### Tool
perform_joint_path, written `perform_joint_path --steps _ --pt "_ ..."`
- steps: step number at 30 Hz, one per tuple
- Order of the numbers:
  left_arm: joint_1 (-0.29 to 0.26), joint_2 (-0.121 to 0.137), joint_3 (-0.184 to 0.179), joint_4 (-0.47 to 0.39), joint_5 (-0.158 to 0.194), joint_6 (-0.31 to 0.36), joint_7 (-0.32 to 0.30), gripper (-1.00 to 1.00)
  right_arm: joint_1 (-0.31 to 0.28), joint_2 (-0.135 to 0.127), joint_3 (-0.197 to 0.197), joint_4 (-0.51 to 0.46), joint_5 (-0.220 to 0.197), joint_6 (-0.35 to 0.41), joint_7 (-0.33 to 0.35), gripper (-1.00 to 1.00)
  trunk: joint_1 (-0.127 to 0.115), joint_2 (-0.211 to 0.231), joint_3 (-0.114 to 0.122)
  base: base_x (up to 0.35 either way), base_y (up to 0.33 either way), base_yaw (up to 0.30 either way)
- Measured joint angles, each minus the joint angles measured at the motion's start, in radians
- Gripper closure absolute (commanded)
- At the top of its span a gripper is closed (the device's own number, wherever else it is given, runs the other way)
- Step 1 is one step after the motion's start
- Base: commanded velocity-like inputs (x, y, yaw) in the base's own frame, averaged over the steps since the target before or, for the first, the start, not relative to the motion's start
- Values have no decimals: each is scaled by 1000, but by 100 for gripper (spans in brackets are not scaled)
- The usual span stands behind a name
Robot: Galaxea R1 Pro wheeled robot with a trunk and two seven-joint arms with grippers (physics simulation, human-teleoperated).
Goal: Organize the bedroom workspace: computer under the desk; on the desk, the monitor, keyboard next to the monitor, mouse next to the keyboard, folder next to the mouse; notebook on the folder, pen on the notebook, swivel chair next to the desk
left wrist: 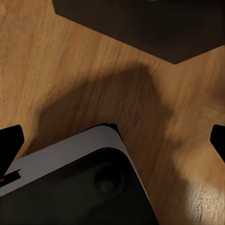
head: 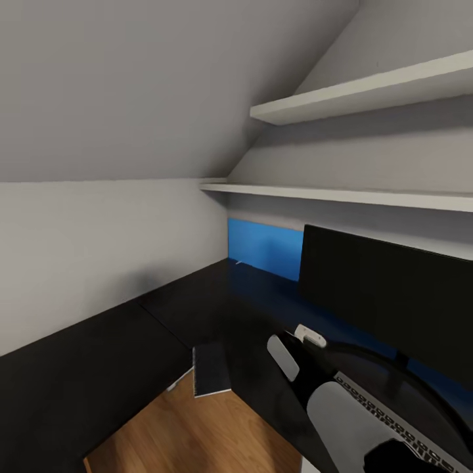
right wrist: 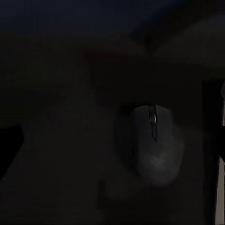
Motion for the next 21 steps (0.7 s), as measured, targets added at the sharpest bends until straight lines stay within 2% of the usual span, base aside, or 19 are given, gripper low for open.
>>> perform_joint_path --steps 2,3,5,6,7,8,12,15,21 --pt "0 0 0 0 0 0 0 -100 3 0 32 -10 0 26 34 -100 -8 14 6 0 0 0" --pt "0 0 0 1 0 0 -1 -100 10 0 80 -32 -1 66 111 -100 -12 21 9 0 0 0" --pt "0 0 0 1 -1 0 -1 -100 12 0 92 -45 0 80 131 -100 -19 35 16 0 0 0" --pt "0 0 -1 1 -1 0 0 -100 20 0 136 -94 0 150 156 -100 -23 42 19 0 0 62" --pt "0 0 -1 1 -1 0 0 -100 44 0 208 -157 -1 203 184 -100 -27 49 22 0 0 99" --pt "0 0 -1 1 -1 0 -1 -100 50 0 225 -171 0 214 202 -100 -31 56 25 0 0 133" --pt "0 0 -1 1 -1 0 -1 -100 68 0 278 -236 2 284 307 -100 -46 84 38 0 0 192" --pt "0 0 -1 1 -1 0 -1 -100 80 0 298 -280 6 354 377 -100 -58 105 47 0 0 239" --pt "2 -1 0 0 1 -2 -16 -100 97 0 318 -318 10 430 438 -100 -81 147 66 0 0 263"
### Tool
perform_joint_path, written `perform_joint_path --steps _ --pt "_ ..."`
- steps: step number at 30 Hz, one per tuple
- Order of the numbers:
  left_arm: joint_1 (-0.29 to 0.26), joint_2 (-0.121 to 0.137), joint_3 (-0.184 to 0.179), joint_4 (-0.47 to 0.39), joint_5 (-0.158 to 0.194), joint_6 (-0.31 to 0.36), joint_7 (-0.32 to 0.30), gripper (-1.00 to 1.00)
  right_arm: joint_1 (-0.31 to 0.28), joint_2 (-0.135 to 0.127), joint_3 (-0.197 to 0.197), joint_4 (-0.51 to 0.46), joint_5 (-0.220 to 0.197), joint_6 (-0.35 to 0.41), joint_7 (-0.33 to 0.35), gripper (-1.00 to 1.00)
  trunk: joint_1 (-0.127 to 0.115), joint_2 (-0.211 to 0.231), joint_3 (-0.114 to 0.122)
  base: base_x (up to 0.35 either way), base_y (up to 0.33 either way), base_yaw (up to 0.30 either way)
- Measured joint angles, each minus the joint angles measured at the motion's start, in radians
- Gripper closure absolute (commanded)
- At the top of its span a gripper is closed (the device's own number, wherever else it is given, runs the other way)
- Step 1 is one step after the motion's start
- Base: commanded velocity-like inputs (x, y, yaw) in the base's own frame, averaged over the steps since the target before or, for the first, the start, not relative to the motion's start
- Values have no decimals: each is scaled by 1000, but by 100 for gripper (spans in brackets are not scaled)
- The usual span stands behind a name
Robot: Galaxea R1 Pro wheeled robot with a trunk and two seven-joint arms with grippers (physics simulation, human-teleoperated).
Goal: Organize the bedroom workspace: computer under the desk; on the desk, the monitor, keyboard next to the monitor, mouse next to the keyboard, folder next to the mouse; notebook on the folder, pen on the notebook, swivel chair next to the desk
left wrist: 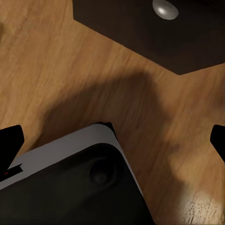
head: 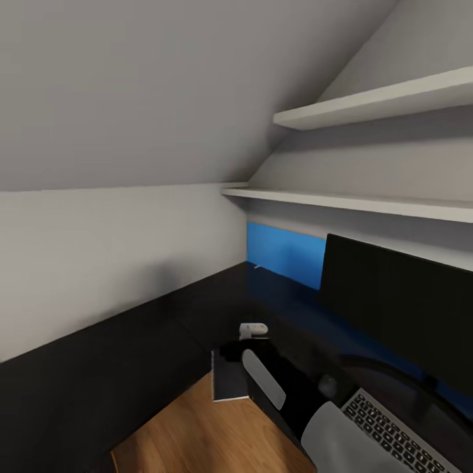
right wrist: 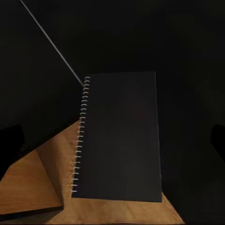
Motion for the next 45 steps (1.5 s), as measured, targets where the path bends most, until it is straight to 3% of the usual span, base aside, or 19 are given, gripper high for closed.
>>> perform_joint_path --steps 5,9,12,13,28,33,45 --pt "3 -1 1 0 1 -1 -26 -100 5 0 22 -10 1 19 15 -100 -19 35 16 0 0 273" --pt "7 -2 2 0 4 -1 -47 -100 24 0 102 -62 0 28 25 -100 -35 63 27 0 0 275" --pt "7 -2 2 -1 4 -1 -48 -100 34 0 123 -90 1 35 25 -100 -46 84 36 0 0 276" --pt "7 -2 2 0 4 -1 -48 -100 42 0 149 -113 0 63 26 -100 -50 91 40 0 0 277" --pt "8 -2 3 1 9 -1 -48 -100 76 0 228 -175 3 103 26 -100 -107 196 85 0 0 273" --pt "9 -2 3 17 14 -1 -49 -100 93 0 308 -215 2 104 26 -100 -127 231 100 0 0 267" --pt "10 -2 5 40 18 1 -52 -100 137 0 339 -276 3 94 24 -100 -173 315 137 0 0 275"
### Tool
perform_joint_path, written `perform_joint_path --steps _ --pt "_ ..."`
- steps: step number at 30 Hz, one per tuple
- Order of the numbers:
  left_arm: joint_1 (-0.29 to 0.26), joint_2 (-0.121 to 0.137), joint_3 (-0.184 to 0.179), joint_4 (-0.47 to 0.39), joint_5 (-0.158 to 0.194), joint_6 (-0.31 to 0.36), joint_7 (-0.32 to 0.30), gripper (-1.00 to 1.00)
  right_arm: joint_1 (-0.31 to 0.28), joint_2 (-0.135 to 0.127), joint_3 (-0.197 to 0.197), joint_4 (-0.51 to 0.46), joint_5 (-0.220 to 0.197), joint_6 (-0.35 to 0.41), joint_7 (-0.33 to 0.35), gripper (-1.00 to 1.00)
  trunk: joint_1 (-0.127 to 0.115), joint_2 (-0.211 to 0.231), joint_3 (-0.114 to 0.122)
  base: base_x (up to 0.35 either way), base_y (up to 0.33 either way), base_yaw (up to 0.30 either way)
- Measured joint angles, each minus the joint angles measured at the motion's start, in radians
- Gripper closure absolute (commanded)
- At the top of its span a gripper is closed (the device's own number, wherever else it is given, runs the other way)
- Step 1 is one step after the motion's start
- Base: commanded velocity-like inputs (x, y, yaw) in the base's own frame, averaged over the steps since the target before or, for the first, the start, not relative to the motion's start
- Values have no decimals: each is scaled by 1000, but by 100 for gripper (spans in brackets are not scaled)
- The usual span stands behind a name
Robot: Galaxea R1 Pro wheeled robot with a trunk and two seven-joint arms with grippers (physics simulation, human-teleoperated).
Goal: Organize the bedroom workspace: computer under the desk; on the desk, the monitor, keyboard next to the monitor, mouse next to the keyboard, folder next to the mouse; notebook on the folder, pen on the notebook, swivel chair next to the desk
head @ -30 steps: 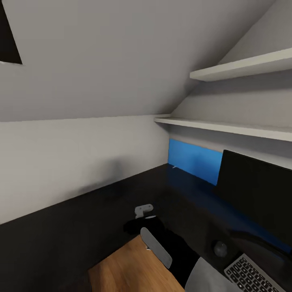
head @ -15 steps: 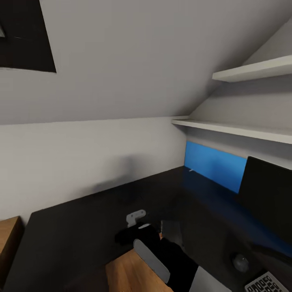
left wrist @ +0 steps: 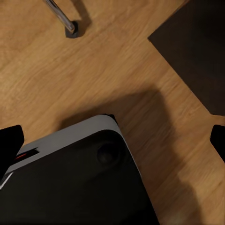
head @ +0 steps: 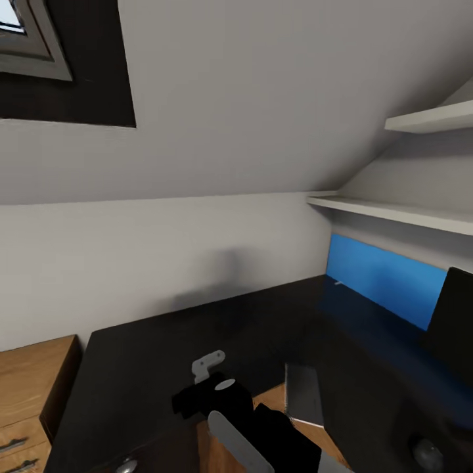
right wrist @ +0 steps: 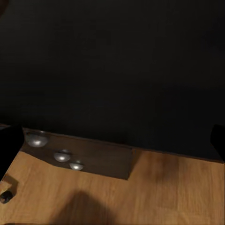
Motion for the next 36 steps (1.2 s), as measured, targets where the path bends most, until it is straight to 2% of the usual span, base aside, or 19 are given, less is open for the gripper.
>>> perform_joint_path --steps 5,6,9,14,18,19,21,23,25,26,30,36 --pt "1 0 2 13 7 0 -11 -100 14 0 3 -15 3 -3 -3 -100 -19 35 16 0 0 275" --pt "2 1 3 27 23 0 -37 -100 20 0 5 -20 2 -5 -3 -100 -23 42 18 0 0 266" --pt "2 1 3 33 32 -1 -54 -100 21 0 11 -19 2 -5 -4 -100 -35 63 27 0 0 264" --pt "5 1 3 59 43 -1 -95 -100 22 0 56 -12 3 -6 -8 -100 -54 98 40 0 0 263" --pt "7 -5 2 102 49 -3 -125 -100 22 0 77 20 3 -5 -10 -100 -69 126 51 0 0 270" --pt "7 -9 2 117 49 -4 -138 -100 22 0 81 28 3 -3 -10 -100 -73 133 54 0 0 273" --pt "8 -21 3 177 56 -17 -208 -100 23 0 87 45 2 1 -10 -100 -81 147 61 0 0 274" --pt "8 -26 5 222 71 -32 -271 -100 23 0 90 51 2 3 -11 -100 -88 161 67 0 0 275" --pt "8 -29 6 264 100 -46 -334 -100 23 0 92 55 2 4 -11 -100 -96 175 73 0 0 271" --pt "7 -32 6 323 162 -61 -413 -100 23 0 102 59 1 4 -9 -100 -100 182 76 0 0 264" --pt "4 -34 5 357 194 -69 -447 -100 23 0 119 60 2 1 -10 -100 -115 210 89 0 0 266" --pt "-2 -36 4 383 210 -72 -464 -100 23 0 131 61 2 -1 -12 -100 -138 253 108 0 0 275"
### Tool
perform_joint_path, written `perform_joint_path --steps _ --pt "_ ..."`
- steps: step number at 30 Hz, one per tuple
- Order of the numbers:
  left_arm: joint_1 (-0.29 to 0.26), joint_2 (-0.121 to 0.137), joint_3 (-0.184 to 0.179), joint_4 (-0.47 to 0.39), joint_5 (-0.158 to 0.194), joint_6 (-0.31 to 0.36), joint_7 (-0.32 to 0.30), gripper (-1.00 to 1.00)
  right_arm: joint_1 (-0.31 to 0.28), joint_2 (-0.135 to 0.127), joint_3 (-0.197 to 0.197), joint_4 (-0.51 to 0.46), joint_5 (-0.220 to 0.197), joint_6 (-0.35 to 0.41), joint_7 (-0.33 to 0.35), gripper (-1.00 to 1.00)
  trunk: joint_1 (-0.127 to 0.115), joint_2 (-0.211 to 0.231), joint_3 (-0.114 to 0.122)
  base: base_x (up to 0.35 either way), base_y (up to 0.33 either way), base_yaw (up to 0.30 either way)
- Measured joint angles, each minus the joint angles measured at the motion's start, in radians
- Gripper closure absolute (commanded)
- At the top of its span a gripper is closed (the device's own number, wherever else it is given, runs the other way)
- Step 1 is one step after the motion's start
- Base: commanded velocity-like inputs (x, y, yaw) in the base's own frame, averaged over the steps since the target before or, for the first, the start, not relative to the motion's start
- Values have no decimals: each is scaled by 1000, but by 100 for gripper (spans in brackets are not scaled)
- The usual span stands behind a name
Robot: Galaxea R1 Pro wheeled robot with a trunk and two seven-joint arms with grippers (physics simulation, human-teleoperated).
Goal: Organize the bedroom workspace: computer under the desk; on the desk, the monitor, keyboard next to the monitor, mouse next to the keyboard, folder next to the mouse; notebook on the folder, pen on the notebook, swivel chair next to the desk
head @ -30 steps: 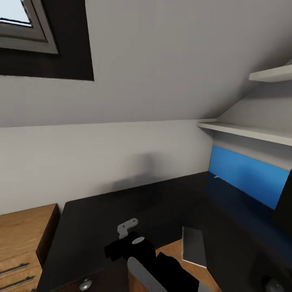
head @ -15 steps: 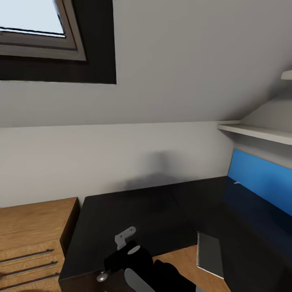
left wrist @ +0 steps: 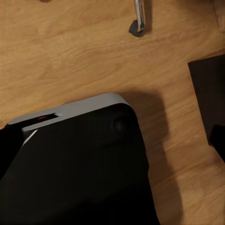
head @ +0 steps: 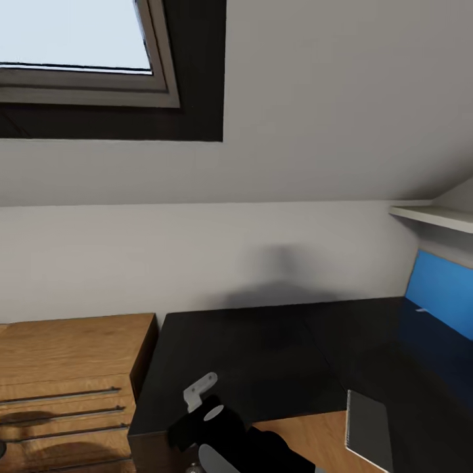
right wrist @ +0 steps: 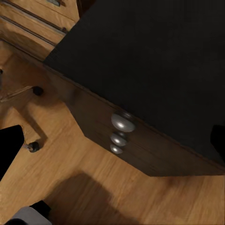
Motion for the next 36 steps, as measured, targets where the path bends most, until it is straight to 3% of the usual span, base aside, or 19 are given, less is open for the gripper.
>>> perform_joint_path --steps 13,22,25,28,30,31,36 --pt "-4 1 1 16 10 -1 -9 -100 0 0 3 0 2 -3 1 -100 -50 90 40 0 0 278" --pt "-20 8 -5 1 -9 -12 -13 -100 -1 0 3 0 1 -3 0 -100 -84 153 67 0 0 278" --pt "-48 10 -7 -1 -41 -13 -6 -100 -1 0 3 0 1 -3 -1 -100 -96 174 77 0 0 278" --pt "-79 7 -7 -1 -101 -13 39 -100 -1 0 3 0 1 -3 -2 -100 -107 195 86 0 0 278" --pt "-95 5 -7 -3 -143 -13 91 -100 -1 0 3 0 2 -3 -2 -100 -115 209 92 0 0 278" --pt "-117 3 -9 -46 -212 -12 205 -100 -1 0 3 0 2 -4 -2 -100 -119 216 96 0 0 278" --pt "-121 3 -8 -70 -228 -12 236 -100 -1 0 2 0 2 -5 -1 -100 -138 251 111 0 0 278"
